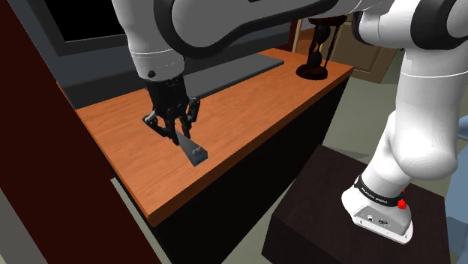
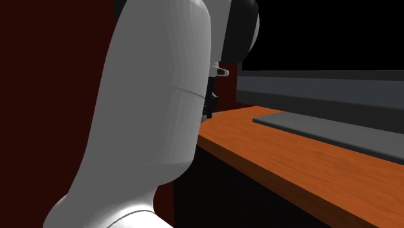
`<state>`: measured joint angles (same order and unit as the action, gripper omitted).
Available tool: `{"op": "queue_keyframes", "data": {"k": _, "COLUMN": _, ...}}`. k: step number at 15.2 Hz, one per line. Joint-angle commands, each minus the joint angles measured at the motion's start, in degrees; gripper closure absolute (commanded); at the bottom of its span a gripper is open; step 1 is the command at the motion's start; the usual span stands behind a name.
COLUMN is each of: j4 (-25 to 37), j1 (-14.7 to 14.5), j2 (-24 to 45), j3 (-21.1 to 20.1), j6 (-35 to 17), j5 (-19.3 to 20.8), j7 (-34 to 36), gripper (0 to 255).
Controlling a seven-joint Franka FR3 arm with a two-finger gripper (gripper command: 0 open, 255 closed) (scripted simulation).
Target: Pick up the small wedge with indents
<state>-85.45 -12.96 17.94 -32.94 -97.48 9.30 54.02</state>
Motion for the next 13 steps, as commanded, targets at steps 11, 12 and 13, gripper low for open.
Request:
{"op": "queue_keyframes", "data": {"k": 11, "j4": 11.4, "j1": -1.7, "j2": 1.6, "j3": -0.2, "j6": 10.0, "j5": 0.7, "j7": 0.1, "gripper": 255}}
{"op": "queue_keyframes", "data": {"k": 12, "j4": 11.6, "j1": -1.7, "j2": 1.6, "j3": -0.2, "j6": 10.1, "j5": 0.7, "j7": 0.1, "gripper": 255}}
{"op": "queue_keyframes", "data": {"k": 13, "j4": 11.6, "j1": -1.7, "j2": 1.6, "j3": -0.2, "j6": 10.1, "j5": 0.7, "j7": 0.1, "gripper": 255}}
